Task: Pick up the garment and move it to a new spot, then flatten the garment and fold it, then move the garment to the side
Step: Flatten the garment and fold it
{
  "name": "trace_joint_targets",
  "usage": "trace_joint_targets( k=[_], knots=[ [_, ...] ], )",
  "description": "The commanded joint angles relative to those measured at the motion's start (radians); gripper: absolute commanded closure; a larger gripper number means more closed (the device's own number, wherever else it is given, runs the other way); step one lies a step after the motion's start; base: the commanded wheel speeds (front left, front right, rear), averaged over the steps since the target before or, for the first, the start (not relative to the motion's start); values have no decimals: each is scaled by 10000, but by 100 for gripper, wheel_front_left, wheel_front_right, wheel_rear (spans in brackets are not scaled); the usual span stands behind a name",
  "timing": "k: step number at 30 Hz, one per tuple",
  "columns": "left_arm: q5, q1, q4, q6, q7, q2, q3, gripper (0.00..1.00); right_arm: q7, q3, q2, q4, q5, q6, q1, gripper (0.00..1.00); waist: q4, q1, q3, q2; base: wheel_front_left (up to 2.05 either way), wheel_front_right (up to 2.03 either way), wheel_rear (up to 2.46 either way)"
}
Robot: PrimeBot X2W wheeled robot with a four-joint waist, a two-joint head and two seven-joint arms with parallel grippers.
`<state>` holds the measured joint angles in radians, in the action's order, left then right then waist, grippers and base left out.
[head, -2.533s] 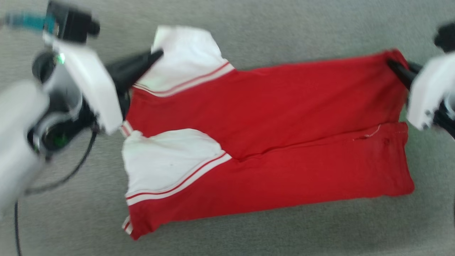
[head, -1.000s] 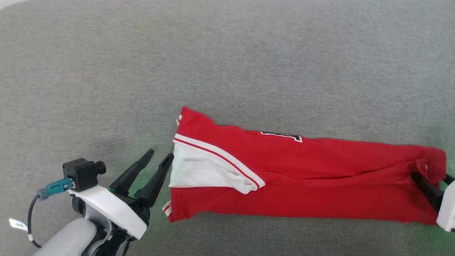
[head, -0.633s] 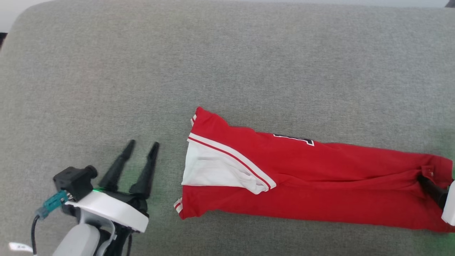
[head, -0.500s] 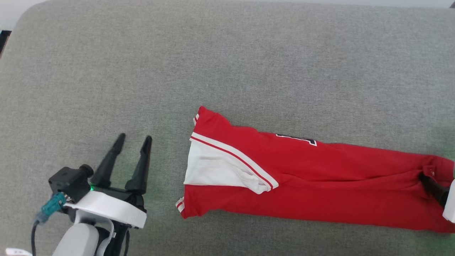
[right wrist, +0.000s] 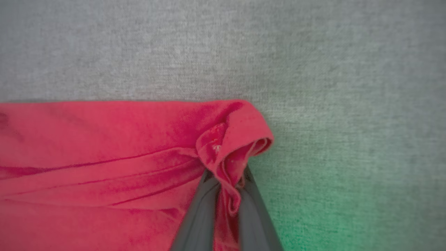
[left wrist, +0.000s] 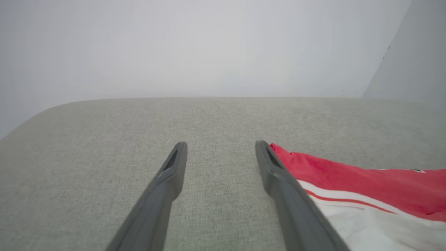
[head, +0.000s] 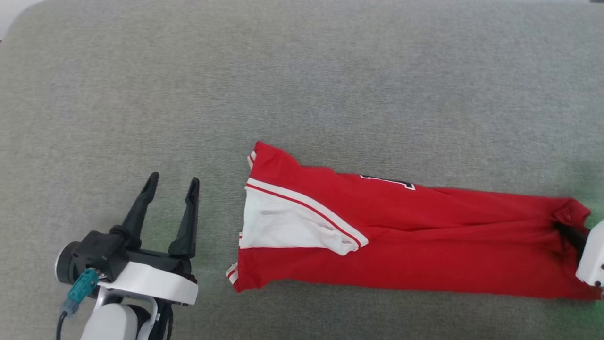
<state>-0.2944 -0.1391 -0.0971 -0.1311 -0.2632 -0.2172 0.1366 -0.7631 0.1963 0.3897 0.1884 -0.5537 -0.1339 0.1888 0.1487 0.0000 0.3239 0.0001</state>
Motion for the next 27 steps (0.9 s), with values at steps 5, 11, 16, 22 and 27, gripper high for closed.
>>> trace_joint_targets(
  k=[5,11,16,22,27],
  knots=[
    [182,15,138,17,-18,-28,-232,0,584,704,363,384,290,71,479,100,-389,0,181,-1,0,0,0],
    [319,-229,187,17,-18,-167,-217,0,1374,2030,1372,1151,1135,58,1103,100,-676,0,493,-1,0,0,0],
    [387,-339,189,17,-18,-221,-219,0,1924,3121,1800,1971,1683,55,1478,100,-741,0,619,-1,0,0,0],
    [343,-344,89,17,-18,-208,-243,0,1724,2940,1423,1988,1414,42,1673,100,-802,0,431,-1,0,0,0],
    [342,-112,-106,17,-18,-68,-286,0,635,1211,1174,499,153,38,1080,100,-841,0,106,-1,0,0,0]
  ],
)
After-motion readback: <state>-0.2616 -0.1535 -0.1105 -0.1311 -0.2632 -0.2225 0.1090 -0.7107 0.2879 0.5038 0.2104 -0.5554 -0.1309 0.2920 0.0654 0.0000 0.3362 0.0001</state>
